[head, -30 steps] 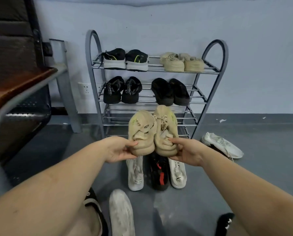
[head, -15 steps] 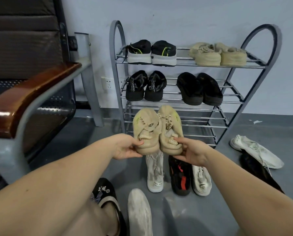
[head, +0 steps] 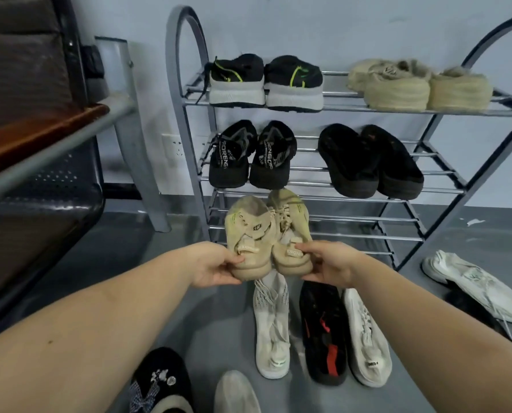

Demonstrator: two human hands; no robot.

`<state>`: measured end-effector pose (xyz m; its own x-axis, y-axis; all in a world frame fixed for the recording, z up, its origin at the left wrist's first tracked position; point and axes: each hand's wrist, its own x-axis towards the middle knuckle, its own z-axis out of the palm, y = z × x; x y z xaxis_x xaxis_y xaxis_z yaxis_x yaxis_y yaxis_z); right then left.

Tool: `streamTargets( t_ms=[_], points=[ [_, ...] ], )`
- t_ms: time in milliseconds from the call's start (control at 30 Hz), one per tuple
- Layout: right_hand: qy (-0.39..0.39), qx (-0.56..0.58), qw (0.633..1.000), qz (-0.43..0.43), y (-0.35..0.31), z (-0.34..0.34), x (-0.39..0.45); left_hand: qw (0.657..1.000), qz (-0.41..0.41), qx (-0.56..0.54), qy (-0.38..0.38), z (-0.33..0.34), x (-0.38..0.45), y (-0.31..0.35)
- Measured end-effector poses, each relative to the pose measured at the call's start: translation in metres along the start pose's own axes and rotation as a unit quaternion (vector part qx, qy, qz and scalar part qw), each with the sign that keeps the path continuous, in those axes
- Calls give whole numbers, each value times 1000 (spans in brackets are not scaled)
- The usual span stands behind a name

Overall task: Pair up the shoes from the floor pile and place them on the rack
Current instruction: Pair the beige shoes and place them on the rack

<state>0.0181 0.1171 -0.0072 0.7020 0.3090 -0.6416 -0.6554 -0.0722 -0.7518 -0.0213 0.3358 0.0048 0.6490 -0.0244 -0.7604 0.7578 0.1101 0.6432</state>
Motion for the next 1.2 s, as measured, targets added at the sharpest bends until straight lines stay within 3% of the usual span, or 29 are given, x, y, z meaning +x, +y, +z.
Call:
streamTargets(
  t_ms=[267,433,500,633,733,867,967,1100,1200],
  points=[
    [0,21,1000,16,5,-12,56,999,-22,-2,28,4,49,15],
    [20,49,998,-19,12,-9,81,998,-9,-36,52,1,72,20],
    [60,65,995,-52,16,-5,90,996,7,-61,59,0,81,19],
    [255,-15,957,-137,24,0,110,988,39,-120,83,3,98,11],
    [261,-88,946,-168,26,3,115,983,71,-136,105,5,108,8],
    [204,-185,943,-185,28,-1,114,985,119,-23,121,1,116,6],
    [228,-301,899,-221,30,-3,119,981,143,58,119,-1,119,4],
    [261,-398,852,-217,29,-3,124,951,185,166,185,2,129,1],
    [255,-430,843,-198,25,-3,127,925,219,216,223,0,133,1]
  ],
)
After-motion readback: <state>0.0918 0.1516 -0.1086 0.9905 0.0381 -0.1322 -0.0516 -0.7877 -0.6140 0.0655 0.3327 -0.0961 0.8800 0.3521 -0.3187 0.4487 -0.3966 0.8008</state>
